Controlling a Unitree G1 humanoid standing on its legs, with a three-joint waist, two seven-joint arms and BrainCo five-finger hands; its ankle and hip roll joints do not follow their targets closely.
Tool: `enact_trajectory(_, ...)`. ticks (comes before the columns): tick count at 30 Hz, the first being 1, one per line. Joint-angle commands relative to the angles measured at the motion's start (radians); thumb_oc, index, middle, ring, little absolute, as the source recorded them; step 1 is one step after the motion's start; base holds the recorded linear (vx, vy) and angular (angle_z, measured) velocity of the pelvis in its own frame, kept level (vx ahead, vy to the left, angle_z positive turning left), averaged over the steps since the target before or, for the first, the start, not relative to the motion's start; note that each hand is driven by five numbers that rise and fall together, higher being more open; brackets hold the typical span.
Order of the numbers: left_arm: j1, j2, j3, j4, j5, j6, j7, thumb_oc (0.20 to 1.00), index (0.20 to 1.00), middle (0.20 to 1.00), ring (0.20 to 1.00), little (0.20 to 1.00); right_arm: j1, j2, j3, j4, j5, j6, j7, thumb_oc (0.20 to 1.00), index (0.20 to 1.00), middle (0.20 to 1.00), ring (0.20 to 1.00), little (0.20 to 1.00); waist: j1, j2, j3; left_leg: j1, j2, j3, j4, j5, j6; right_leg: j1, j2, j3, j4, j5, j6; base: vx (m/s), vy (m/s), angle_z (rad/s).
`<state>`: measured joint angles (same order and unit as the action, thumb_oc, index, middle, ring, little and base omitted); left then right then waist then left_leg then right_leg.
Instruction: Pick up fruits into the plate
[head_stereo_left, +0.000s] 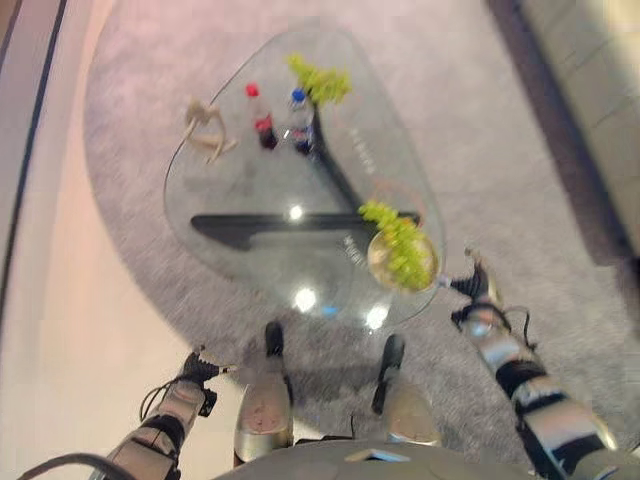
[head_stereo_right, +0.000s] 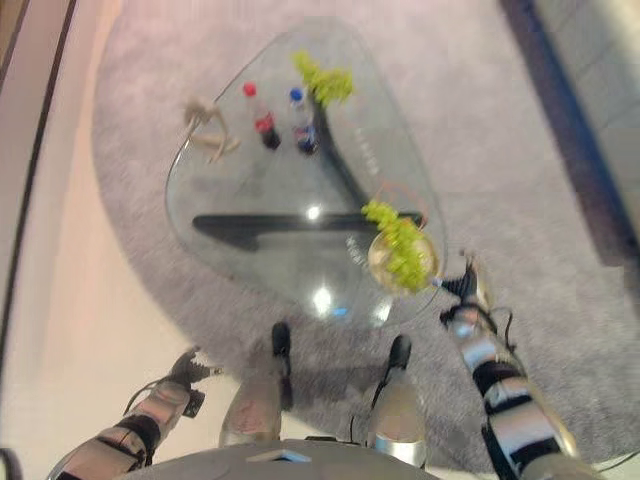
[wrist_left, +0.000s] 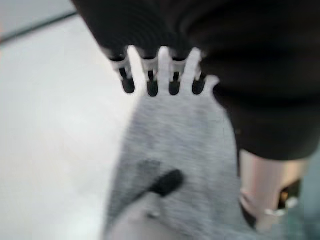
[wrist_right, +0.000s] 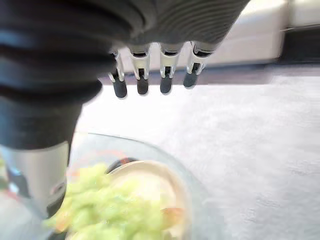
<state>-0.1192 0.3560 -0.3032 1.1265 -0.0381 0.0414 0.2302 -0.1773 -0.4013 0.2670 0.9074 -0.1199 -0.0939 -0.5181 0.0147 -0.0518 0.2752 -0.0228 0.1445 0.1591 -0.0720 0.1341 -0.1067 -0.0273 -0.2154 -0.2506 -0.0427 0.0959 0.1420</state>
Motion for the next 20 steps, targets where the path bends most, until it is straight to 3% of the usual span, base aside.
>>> enact_trajectory(1,-0.019,-0.033,0.029,0.082,0.041,-0.001,0.009,1.000,1.000,1.000,1.000,1.000,-0.021,-0.016,-0.029,0.003,0.002,-0.082,-0.009,1.000,1.000,1.000,1.000,1.000,-0.003,0.030,-0.007,0.009,-0.009,0.024,0.029,-0.073,0.023,-0.004,0.001,-0.022,0.051,-0.015,0.012,0.08,-0.031,-0.12)
enact_trajectory(5,0.016,-0.035,0.057,0.101,0.088,0.013,-0.025,1.000,1.000,1.000,1.000,1.000,0.075,0.024,-0.049,0.045,0.015,-0.082,0.108,1.000,1.000,1.000,1.000,1.000,-0.030,0.017,-0.076,0.055,0.004,0.049,0.030,-0.086,0.022,0.033,0.003,-0.004,0.040,-0.018,0.015,0.12,-0.015,-0.21)
enact_trajectory(7,0.022,-0.040,0.059,0.112,0.098,0.036,-0.048,1.000,1.000,1.000,1.000,1.000,0.109,0.043,-0.044,0.091,0.042,-0.047,0.217,1.000,1.000,1.000,1.000,1.000,-0.044,0.015,-0.103,0.073,0.014,0.063,0.029,-0.090,0.020,0.051,0.005,0.005,0.032,-0.021,0.015,0.08,-0.008,-0.15)
enact_trajectory(8,0.021,-0.040,0.060,0.122,0.101,0.047,-0.061,1.000,1.000,1.000,1.000,1.000,0.120,0.054,-0.044,0.132,0.049,-0.025,0.286,1.000,1.000,1.000,1.000,1.000,-0.050,0.015,-0.113,0.082,0.017,0.068,0.028,-0.093,0.020,0.059,0.007,0.010,0.029,-0.024,0.014,0.04,-0.004,-0.15)
enact_trajectory(12,0.014,-0.048,0.065,0.158,0.128,0.055,-0.098,1.000,1.000,1.000,1.000,1.000,0.135,0.085,-0.040,0.306,0.046,0.093,0.397,1.000,1.000,1.000,1.000,1.000,-0.055,0.014,-0.137,0.109,0.023,0.077,0.031,-0.104,0.020,0.086,0.010,0.018,0.028,-0.036,0.010,0.04,-0.016,-0.13)
enact_trajectory(13,0.014,-0.048,0.065,0.159,0.129,0.055,-0.100,1.000,1.000,1.000,1.000,1.000,0.134,0.086,-0.040,0.310,0.045,0.094,0.398,1.000,1.000,1.000,1.000,1.000,-0.055,0.014,-0.137,0.111,0.024,0.077,0.031,-0.105,0.020,0.087,0.010,0.018,0.027,-0.036,0.010,0.07,-0.010,-0.06)
enact_trajectory(18,0.021,-0.062,0.054,0.183,0.159,0.064,-0.140,1.000,1.000,1.000,1.000,1.000,0.126,0.095,-0.053,0.424,0.036,0.255,0.499,1.000,1.000,1.000,1.000,1.000,-0.047,0.024,-0.166,0.153,0.023,0.070,0.022,-0.112,0.020,0.132,0.013,0.018,0.015,-0.042,0.010,0.06,0.006,-0.05)
enact_trajectory(20,0.025,-0.064,0.050,0.184,0.169,0.064,-0.145,1.000,1.000,1.000,1.000,1.000,0.122,0.098,-0.054,0.439,0.030,0.266,0.517,1.000,1.000,1.000,1.000,1.000,-0.043,0.027,-0.173,0.162,0.022,0.067,0.017,-0.113,0.020,0.141,0.012,0.015,0.011,-0.042,0.012,0.04,0.010,-0.04)
